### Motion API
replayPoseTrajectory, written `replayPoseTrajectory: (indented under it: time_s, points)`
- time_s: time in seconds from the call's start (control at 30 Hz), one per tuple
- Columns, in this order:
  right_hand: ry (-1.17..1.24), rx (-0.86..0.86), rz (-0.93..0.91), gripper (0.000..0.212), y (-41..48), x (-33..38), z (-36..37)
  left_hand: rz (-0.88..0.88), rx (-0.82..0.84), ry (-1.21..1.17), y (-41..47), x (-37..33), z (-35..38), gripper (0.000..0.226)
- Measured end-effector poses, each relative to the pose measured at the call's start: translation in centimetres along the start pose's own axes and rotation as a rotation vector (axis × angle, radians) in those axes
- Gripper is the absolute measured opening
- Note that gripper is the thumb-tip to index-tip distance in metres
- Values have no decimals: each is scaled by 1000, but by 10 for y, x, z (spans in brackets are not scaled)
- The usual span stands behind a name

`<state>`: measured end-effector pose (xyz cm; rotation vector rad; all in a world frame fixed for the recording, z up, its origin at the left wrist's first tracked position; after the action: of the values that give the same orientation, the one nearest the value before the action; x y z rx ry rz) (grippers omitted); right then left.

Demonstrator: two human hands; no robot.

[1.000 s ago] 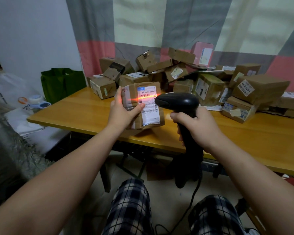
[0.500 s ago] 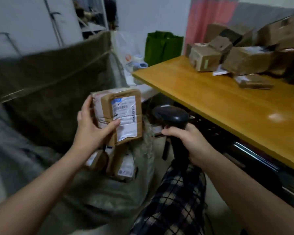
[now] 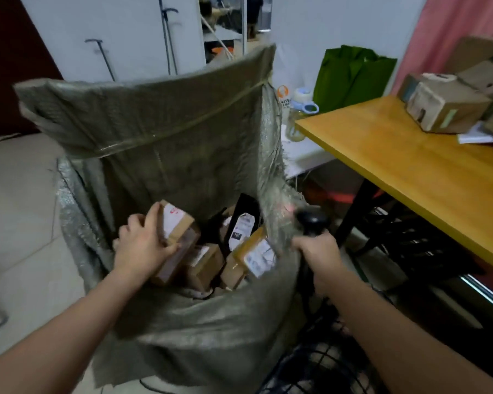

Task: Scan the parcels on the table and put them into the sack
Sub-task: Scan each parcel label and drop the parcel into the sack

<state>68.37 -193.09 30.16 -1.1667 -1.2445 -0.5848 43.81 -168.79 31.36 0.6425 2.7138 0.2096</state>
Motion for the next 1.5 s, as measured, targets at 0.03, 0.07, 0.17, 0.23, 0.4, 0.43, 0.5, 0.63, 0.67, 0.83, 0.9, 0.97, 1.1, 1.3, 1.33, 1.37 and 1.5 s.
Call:
replayPoseTrajectory:
  time_s: [0.03,0.07,0.17,0.23,0.4,0.43,0.5,0.63,0.67,0.83,0.9,0.97,1.1,1.3,1.33,1.37,1.5]
  points:
    - [161,70,24,30,-9,13,10,-28,-2,10,2,10,-8,103]
    - [267,149,29,29,-18,24,18,-55,-3,-2,4,19,-15,102]
    - [142,174,-105,36,-39,38,17,-108,-11,-144,5,28,-36,102]
    - [120,46,-139,34,-43,38,-5,-96,1,-264,1,19,-41,103]
    - [98,113,-180,30,-62,38,-12,-24,81,-438,-14,-13,-29,104]
    - [107,123,-191,29,-68,37,-12,-5,115,-456,-18,-20,-24,105]
    - [113,136,-216,23,-75,37,-14,28,178,-473,-24,-35,-14,104]
    - [111,129,-227,24,-84,35,-22,74,310,-392,-33,-57,11,97]
    - [117,141,-247,26,-87,36,-23,97,351,-321,-35,-62,18,96]
    - [284,195,-240,32,-84,49,-28,202,455,-63,-39,-77,35,81]
    - [116,99,-293,28,-69,47,-37,225,406,-87,-36,-87,28,70]
    - [-31,54,-307,31,-57,36,-41,257,362,-123,-34,-103,17,65]
    - [-326,-26,-315,51,-40,18,-56,386,283,-232,-35,-151,-7,57]
    - [-501,-207,-449,29,-34,52,-145,625,250,-422,-51,-264,-23,47]
    - [-441,-252,-443,25,-34,59,-165,673,255,-455,-54,-287,-23,46]
    - [-353,-288,-424,21,-34,66,-185,715,262,-485,-58,-310,-23,45]
    - [-43,-372,-339,16,-40,86,-243,815,302,-561,-78,-395,-14,45]
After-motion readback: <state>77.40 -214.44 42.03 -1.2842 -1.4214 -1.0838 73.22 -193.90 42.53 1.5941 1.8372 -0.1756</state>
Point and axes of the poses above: each hand's wrist, its own y-axis towards the middle knuckle, its own z-axis out of the palm, x = y × z, the point moved 7 cm from there along y, towards the middle knuckle, and after that the axes turned 6 degrees about -x, right-handed, at the moved point
